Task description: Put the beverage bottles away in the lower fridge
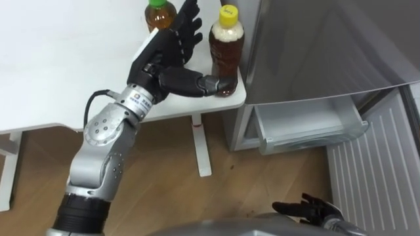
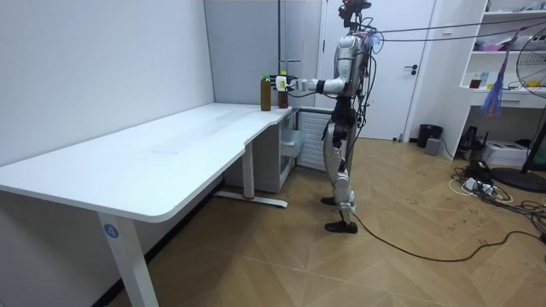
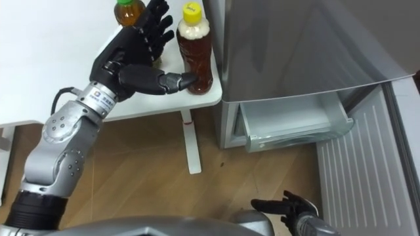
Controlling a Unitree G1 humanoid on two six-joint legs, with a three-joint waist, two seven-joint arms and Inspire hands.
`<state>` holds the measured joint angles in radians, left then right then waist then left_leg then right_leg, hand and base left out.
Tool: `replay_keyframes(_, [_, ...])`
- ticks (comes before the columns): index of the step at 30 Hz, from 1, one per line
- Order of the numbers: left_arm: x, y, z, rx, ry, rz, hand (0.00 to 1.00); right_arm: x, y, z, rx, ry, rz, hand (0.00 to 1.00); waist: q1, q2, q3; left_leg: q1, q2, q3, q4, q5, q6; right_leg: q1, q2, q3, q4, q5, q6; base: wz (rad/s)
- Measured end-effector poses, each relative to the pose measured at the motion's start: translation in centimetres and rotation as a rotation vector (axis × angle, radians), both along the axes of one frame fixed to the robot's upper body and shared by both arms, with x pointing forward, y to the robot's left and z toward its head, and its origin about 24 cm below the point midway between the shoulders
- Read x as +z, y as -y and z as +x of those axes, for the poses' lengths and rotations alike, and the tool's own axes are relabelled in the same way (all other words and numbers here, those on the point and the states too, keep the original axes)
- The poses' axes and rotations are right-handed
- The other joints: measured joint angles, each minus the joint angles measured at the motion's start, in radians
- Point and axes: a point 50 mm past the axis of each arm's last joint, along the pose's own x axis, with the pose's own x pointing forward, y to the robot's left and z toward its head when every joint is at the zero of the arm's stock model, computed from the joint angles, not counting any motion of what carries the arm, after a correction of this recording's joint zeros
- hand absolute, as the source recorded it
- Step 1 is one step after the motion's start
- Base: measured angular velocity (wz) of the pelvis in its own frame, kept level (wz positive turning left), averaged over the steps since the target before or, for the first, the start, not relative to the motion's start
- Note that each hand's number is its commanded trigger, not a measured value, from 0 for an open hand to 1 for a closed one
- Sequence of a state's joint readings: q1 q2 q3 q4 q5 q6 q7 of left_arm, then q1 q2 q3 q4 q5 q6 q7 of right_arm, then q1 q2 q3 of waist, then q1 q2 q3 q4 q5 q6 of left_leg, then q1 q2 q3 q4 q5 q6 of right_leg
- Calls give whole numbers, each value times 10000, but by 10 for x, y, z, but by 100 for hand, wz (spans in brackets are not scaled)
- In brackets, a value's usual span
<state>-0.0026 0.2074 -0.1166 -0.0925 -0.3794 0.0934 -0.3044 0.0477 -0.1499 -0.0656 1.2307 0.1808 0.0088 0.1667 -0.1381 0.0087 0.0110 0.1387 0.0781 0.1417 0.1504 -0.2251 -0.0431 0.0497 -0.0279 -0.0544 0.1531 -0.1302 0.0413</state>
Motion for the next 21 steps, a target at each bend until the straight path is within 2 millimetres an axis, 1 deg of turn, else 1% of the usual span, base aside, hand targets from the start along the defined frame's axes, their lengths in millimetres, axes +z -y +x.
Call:
replay_keyframes(6, [5,1,6,22,128,52,0,0,0,1,113,-2,81,0,-13,-8,3,62,-1,26,-4,0,0,3,-2,7,0,1,0,-1])
replay_keyframes(14, [5,1,6,70,62,65,0,1,0,4,327,33,22,0,-18,-39,3,126,-6,201,18,1,1,1,-2,140,-10,0,0,-5])
replay_keyframes(21, [4,1,7,86,19,69,0,2,-1,7,456,181,86,0,-125,-56,-1,129,-6,222,29,2,1,-4,-4,145,-6,0,0,0])
